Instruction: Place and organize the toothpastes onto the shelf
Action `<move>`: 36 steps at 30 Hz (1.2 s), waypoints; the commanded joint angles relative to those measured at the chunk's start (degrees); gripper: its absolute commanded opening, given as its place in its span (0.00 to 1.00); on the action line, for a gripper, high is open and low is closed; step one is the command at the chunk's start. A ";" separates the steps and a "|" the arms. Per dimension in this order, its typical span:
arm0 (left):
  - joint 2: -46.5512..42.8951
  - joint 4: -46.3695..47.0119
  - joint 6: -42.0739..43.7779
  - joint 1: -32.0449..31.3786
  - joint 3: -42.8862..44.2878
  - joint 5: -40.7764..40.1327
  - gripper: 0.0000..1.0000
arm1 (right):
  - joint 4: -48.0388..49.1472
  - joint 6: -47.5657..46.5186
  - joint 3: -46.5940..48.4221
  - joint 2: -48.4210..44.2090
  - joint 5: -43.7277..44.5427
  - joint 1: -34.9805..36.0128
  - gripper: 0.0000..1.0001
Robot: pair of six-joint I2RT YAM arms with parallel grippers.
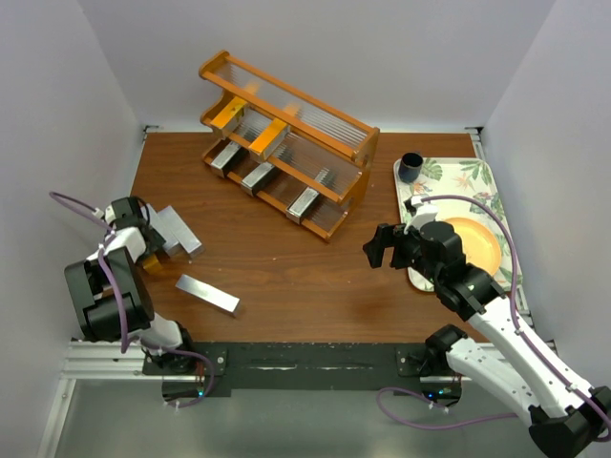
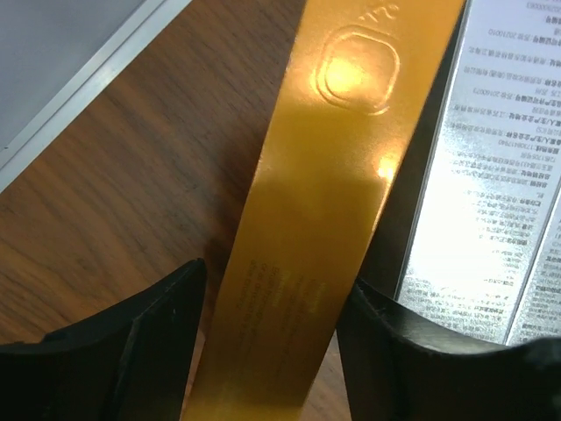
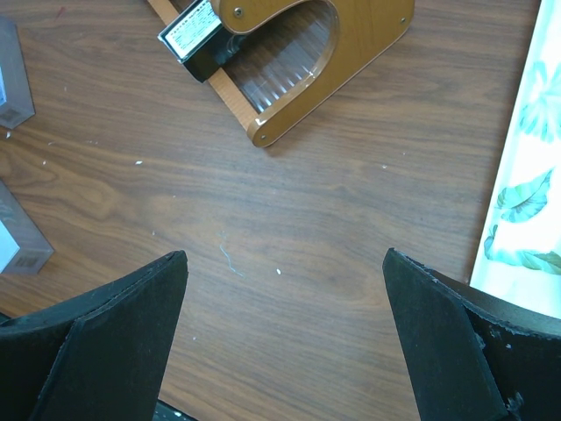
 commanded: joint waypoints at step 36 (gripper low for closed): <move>-29.06 -18.61 13.50 -25.07 13.35 26.24 0.26 | 1.74 -0.71 -0.61 -3.09 0.47 0.02 0.98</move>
